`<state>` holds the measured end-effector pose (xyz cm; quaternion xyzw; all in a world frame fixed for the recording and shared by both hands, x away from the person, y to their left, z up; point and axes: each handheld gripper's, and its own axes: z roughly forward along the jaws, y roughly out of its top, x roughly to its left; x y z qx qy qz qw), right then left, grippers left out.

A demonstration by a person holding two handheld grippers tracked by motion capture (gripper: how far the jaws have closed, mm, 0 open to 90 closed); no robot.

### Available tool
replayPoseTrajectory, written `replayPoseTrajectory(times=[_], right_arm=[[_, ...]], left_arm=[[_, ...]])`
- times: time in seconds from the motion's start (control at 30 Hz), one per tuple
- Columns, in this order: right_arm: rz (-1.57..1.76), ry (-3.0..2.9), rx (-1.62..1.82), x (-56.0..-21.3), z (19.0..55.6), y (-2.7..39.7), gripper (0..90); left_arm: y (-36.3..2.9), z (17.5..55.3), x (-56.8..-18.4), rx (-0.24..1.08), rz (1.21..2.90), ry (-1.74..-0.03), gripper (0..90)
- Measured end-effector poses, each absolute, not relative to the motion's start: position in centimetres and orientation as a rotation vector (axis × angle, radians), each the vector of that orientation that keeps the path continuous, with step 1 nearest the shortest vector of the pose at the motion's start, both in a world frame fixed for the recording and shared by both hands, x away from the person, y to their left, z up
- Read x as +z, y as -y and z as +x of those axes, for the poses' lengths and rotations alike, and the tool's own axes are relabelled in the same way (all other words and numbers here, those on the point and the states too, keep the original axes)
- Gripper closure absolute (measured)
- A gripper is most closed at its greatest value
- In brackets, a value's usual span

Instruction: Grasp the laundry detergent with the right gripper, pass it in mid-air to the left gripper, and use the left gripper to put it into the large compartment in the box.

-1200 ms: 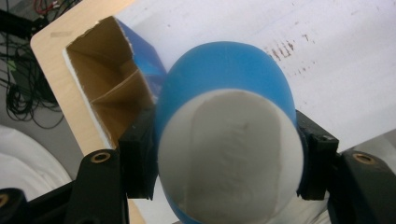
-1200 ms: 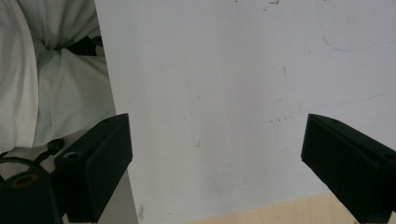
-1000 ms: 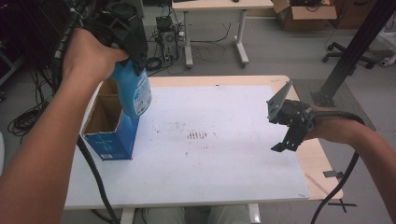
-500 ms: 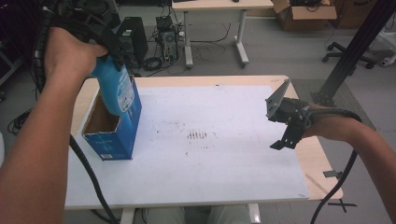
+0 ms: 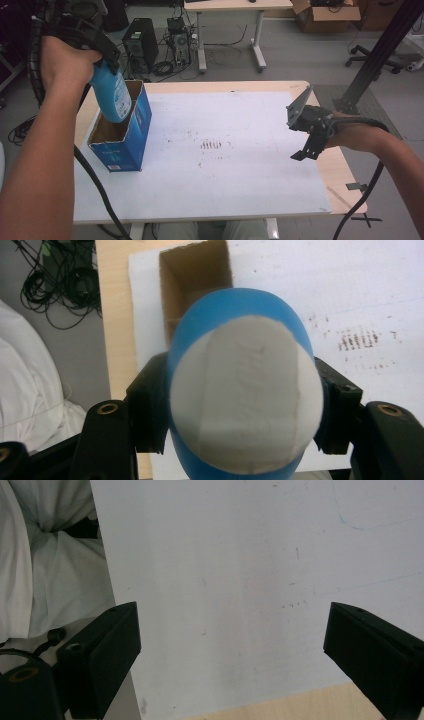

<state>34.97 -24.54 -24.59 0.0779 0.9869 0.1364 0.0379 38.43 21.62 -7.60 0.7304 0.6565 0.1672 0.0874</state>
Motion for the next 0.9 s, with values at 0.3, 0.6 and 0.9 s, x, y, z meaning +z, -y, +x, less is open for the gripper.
replayPoseTrajectory(times=[0.3, 0.6, 0.9], right_arm=[[0.251, -3.032, 0.415, -24.6, 35.1, 24.6, 8.1], [0.264, -3.039, 0.404, -24.9, 35.3, 24.5, 8.1], [0.273, -3.042, 0.404, -25.0, 35.2, 24.5, 8.4]], left_arm=[[-23.2, 39.0, -9.4, 0.488, 2.168, -1.996, 37.8], [-24.3, 39.6, -11.9, 0.454, 2.168, -2.001, 37.8], [-25.1, 40.3, -14.5, 0.413, 2.178, -2.001, 37.8]])
